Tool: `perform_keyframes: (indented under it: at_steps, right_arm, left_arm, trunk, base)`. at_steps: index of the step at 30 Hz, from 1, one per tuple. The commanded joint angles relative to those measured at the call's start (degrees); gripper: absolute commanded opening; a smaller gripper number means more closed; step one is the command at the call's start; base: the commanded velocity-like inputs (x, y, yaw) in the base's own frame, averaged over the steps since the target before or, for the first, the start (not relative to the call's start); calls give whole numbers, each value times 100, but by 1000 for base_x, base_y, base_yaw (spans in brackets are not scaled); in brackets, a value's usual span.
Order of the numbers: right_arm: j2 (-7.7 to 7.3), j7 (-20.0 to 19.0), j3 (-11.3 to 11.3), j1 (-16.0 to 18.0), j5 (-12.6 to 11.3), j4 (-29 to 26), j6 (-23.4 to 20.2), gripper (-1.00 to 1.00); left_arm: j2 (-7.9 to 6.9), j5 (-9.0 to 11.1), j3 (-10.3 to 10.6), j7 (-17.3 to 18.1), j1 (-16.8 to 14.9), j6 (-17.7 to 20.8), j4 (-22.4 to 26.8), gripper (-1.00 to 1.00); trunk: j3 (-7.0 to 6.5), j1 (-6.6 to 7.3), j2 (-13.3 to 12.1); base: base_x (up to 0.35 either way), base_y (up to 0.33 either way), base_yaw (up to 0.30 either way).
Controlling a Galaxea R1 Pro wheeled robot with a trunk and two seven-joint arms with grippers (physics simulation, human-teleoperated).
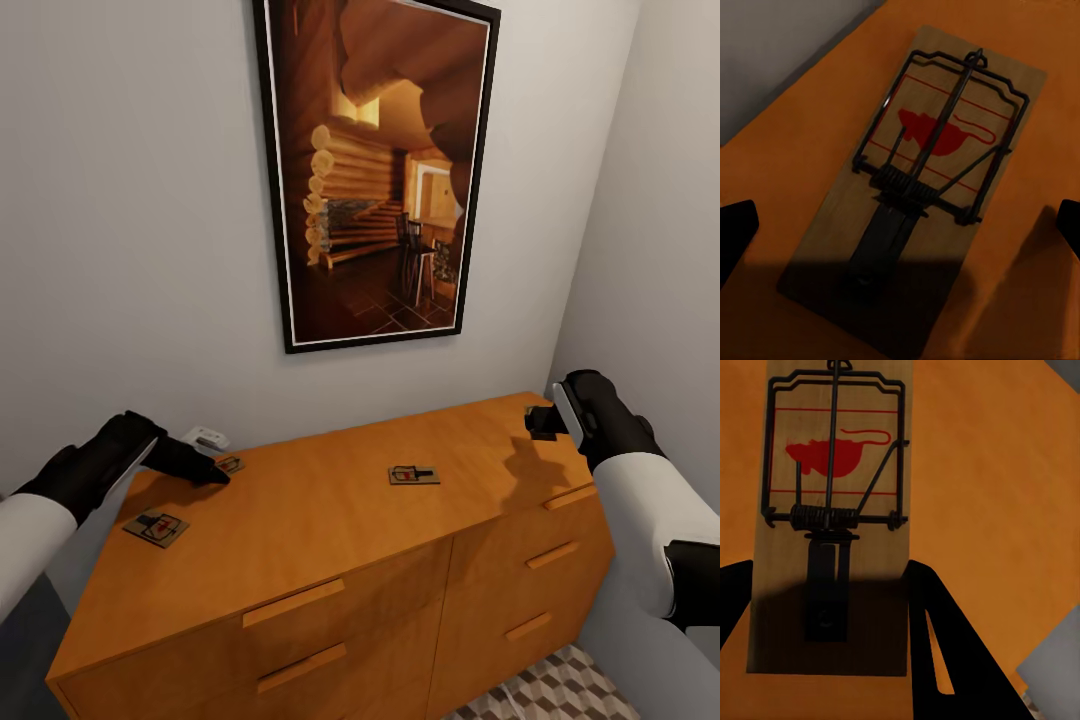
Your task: Take the four mousetraps from the cabinet in the bathroom and place them on the bathroom floor. Make sure all four end up on the same floor surface, and ensure that at least two of them are either under or directly next to the same bathroom sink.
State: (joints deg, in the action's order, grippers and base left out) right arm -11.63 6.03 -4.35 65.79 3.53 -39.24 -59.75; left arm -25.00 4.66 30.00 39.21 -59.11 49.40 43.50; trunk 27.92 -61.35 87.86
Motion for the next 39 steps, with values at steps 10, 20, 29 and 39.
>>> perform_keyframes:
  at_steps: [10,20,29,39]
  right_arm:
    - [3,-15,-13,4,16,-5,-25,-100]
    - [3,-17,-13,4,16,-5,-25,-100]
    - [3,-22,-13,4,16,-5,-25,-100]
    - [3,-23,-13,4,16,-5,-25,-100]
  left_arm:
    - [8,-61,25,-19,31,-80,-233,100]
    - [12,-62,24,-19,31,-88,-279,100]
    - [13,-62,26,-19,31,-89,-290,100]
    - [27,-67,24,-19,31,-94,-462,-100]
  trunk:
    - [9,-1,2]
    - [9,-1,2]
    - [9,-1,2]
    - [9,-1,2]
  base:
    - [0,0,0]
    - [0,0,0]
    - [0,0,0]
    - [0,0,0]
